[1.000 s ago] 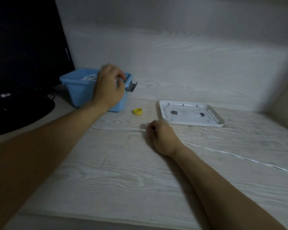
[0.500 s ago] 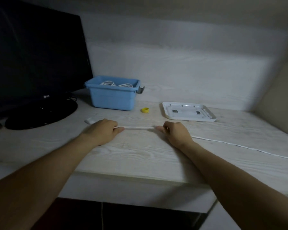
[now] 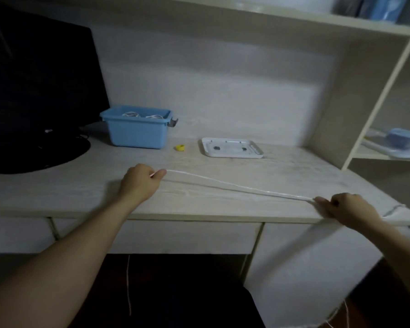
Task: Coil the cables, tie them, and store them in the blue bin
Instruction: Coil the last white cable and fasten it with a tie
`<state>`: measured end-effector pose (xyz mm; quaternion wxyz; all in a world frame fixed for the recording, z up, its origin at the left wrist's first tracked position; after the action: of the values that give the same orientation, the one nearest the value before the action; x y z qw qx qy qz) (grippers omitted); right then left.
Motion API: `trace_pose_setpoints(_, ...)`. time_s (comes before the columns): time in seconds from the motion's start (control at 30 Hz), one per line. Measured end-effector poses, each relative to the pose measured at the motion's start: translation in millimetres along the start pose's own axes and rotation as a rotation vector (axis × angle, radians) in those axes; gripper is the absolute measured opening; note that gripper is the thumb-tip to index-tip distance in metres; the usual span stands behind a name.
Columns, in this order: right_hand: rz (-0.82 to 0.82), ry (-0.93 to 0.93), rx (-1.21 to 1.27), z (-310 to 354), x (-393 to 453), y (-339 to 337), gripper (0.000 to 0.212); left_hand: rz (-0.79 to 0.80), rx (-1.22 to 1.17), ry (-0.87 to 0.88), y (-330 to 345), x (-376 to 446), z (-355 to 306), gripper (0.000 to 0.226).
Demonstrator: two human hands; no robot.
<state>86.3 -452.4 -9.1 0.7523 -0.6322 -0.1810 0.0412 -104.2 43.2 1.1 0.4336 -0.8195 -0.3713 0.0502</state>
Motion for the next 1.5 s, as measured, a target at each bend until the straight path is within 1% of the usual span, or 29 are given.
trace_pose_setpoints(0.13, 0.016, 0.122, -0.021, -36, -27, 4, 0.068, 0.017, -0.152, 0.027, 23, -29, -34, 0.052)
trace_pose_setpoints(0.2, 0.044, 0.214, -0.005, -49, -46, 9, 0.064, 0.029, -0.207, 0.056, 31, -47, -52, 0.05)
trace_pose_setpoints(0.27, 0.054, 0.314, 0.077, -55, -64, 18, 0.043, 0.074, -0.276, 0.065, 37, -63, -65, 0.047)
trace_pose_setpoints(0.3, 0.071, 0.41, 0.164, -62, -74, 25, 0.036, 0.111, -0.31, 0.053, 39, -72, -71, 0.045)
trace_pose_setpoints(0.33, 0.14, 0.49, 0.228, -67, -83, 36, 0.034, 0.157, -0.348, 0.028, 43, -80, -74, 0.042)
trace_pose_setpoints(0.37, 0.268, 0.499, 0.296, -61, -93, 47, 0.038, 0.216, -0.409, -0.018, 47, -88, -76, 0.041)
trace_pose_setpoints(0.43, 0.399, 0.538, 0.456, -51, -114, 64, 0.044, 0.35, -0.585, -0.15, 61, -104, -73, 0.037)
trace_pose_setpoints(0.47, 0.407, 0.495, 0.486, -38, -122, 65, 0.041, 0.413, -0.66, -0.205, 67, -113, -71, 0.034)
trace_pose_setpoints(0.53, 0.37, 0.323, 0.581, -7, -137, 65, 0.033, 0.548, -0.745, -0.244, 79, -136, -68, 0.03)
trace_pose_setpoints(0.6, 0.38, 0.182, 0.819, 29, -153, 64, 0.034, 0.695, -0.831, -0.235, 91, -163, -68, 0.031)
trace_pose_setpoints(0.67, 0.396, 0.1, 1.067, 60, -167, 63, 0.044, 0.815, -0.945, -0.259, 103, -190, -65, 0.031)
trace_pose_setpoints(0.7, 0.38, 0.093, 1.167, 72, -171, 64, 0.051, 0.856, -0.975, -0.275, 108, -201, -62, 0.03)
trace_pose_setpoints(0.77, 0.294, 0.087, 1.255, 93, -176, 63, 0.065, 0.903, -0.967, -0.294, 119, -220, -56, 0.03)
trace_pose_setpoints(0.8, 0.241, 0.075, 1.264, 101, -177, 61, 0.072, 0.917, -0.958, -0.304, 124, -228, -53, 0.031)
trace_pose_setpoints(0.83, 0.187, 0.06, 1.275, 109, -179, 60, 0.075, 0.93, -0.957, -0.321, 128, -236, -50, 0.032)
trace_pose_setpoints(0.87, 0.132, 0.031, 1.276, 113, -180, 60, 0.071, 0.94, -0.974, -0.339, 131, -242, -49, 0.032)
trace_pose_setpoints(0.93, 0.041, -0.019, 1.258, 121, -184, 61, 0.054, 0.942, -1.052, -0.379, 134, -252, -46, 0.033)
trace_pose_setpoints(1.0, -0.029, -0.023, 1.244, 125, -190, 65, 0.037, 0.925, -1.158, -0.432, 135, -260, -42, 0.033)
trace_pose_setpoints(1.03, -0.058, -0.005, 1.239, 127, -192, 67, 0.037, 0.919, -1.197, -0.456, 135, -263, -39, 0.033)
trace_pose_setpoints(1.07, -0.083, 0.027, 1.235, 127, -195, 70, 0.042, 0.92, -1.22, -0.473, 136, -266, -37, 0.033)
trace_pose_setpoints(1.13, -0.13, 0.082, 1.221, 127, -198, 73, 0.057, 0.932, -1.217, -0.496, 138, -273, -33, 0.033)
trace_pose_setpoints(1.17, -0.165, 0.07, 1.179, 126, -199, 71, 0.061, 0.942, -1.212, -0.497, 140, -277, -33, 0.031)
trace_pose_setpoints(1.2, -0.192, 0.021, 1.104, 125, -198, 68, 0.059, 0.951, -1.226, -0.49, 140, -280, -34, 0.029)
trace_pose_setpoints(1.27, -0.165, -0.132, 1.003, 135, -200, 66, 0.041, 0.956, -1.327, -0.487, 139, -284, -41, 0.023)
trace_pose_setpoints(1.3, -0.113, -0.208, 0.995, 145, -202, 67, 0.033, 0.949, -1.415, -0.494, 138, -284, -44, 0.021)
trace_pose_setpoints(1.37, 0.0, -0.32, 0.979, 162, -208, 74, 0.026, 0.924, -1.604, -0.532, 136, -280, -48, 0.021)
trace_pose_setpoints(1.43, 0.077, -0.381, 0.958, 171, -215, 82, 0.019, 0.885, -1.754, -0.599, 135, -274, -47, 0.028)
trace_pose_setpoints(1.5, 0.17, -0.384, 0.952, 169, -222, 91, 0.02, 0.805, -1.871, -0.644, 131, -265, -41, 0.032)
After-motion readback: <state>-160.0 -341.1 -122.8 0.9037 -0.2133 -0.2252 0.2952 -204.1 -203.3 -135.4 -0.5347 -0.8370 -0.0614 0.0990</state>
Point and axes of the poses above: each hand's wrist, its own x-axis towards the middle knuckle, its own y-axis out of the palm, z = x × y, the point moved 7 cm from there along x, towards the middle knuckle, and after that the axes turned 6 degrees about -y, right-handed, at the moved point
